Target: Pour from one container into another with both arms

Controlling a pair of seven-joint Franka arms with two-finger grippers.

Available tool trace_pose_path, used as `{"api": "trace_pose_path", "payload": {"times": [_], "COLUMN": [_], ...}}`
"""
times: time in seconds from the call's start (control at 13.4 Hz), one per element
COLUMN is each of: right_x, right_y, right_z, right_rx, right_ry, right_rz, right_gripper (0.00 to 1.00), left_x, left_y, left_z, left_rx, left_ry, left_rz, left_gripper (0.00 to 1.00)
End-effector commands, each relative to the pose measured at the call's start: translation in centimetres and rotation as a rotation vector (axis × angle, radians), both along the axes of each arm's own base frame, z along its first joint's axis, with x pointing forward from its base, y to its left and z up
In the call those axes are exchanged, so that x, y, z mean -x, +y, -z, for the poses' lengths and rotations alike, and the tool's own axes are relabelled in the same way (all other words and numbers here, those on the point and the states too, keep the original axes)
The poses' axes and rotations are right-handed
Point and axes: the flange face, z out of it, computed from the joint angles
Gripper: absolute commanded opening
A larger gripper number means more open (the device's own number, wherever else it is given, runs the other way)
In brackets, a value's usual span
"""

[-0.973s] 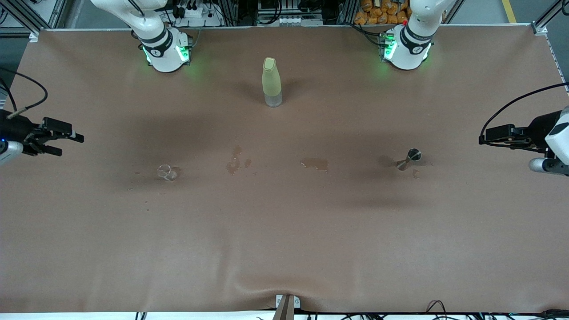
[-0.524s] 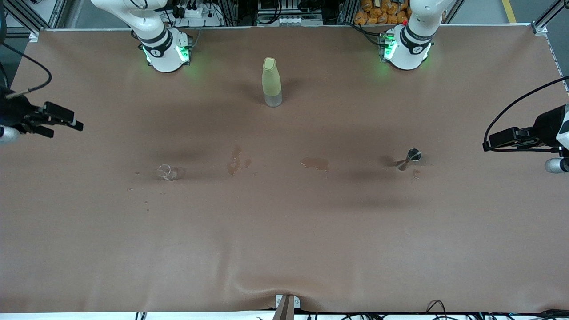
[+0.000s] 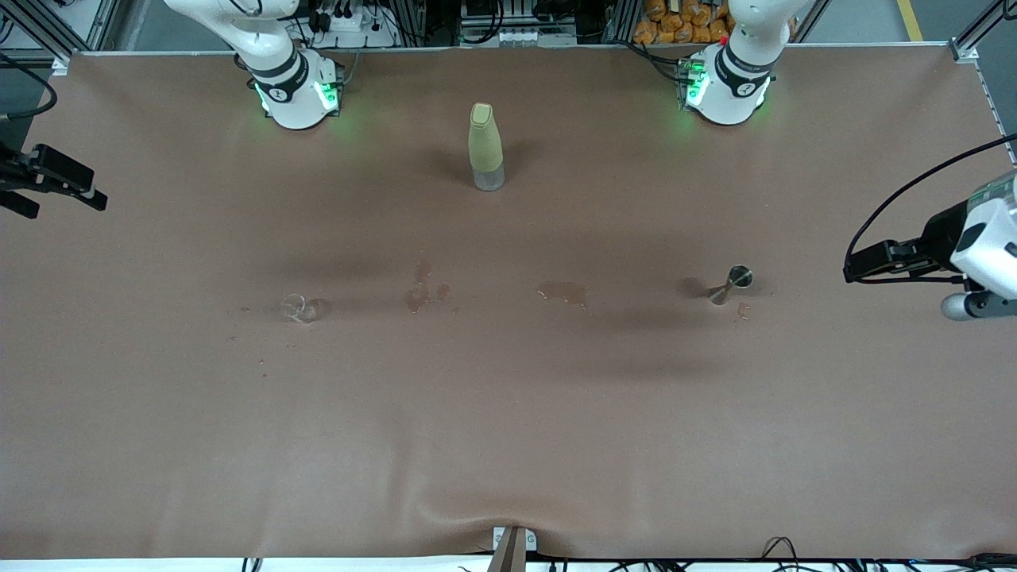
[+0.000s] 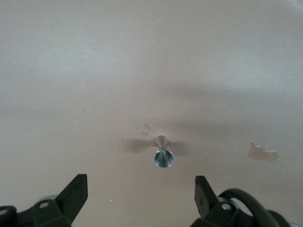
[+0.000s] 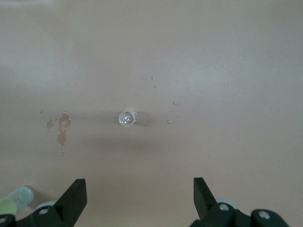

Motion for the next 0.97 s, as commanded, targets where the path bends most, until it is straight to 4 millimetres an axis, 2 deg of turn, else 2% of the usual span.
{"api": "trace_pose_path", "payload": {"times": [0.0,0.07,0.3,0.6,0.9], "right_x": [-0.3,-0.2,-0.1,-0.2,-0.2], "right_y": [-0.6,-1.4,-1.0,0.3,-0.2], "right_z": [-0.5,-0.5,-0.6,-0.5,-0.3], "right_rx": [0.026,0.024,0.051,0.068,0.067], "right_ry": [0.003,0.006,0.013,0.02,0.023], "right_rz": [0.03,0.051,0.054,0.057,0.055], "right_gripper": [1.0,1.0,1.0,1.0,1.0], "left_x": [0.8,0.9,1.4,3.9,3.7], "left_y": [0.5,0.5,0.7,1.2,1.1], "left_z": [-1.9,-2.6,-3.5,-2.9,-3.1], "left_rx": [-0.01,0.006,0.0,0.018,0.017], "left_ry": [-0.03,-0.052,-0.079,-0.092,-0.103], "left_rz": [-0.042,-0.054,-0.035,0.014,0.022], "left_gripper": [1.0,1.0,1.0,1.0,1.0]}}
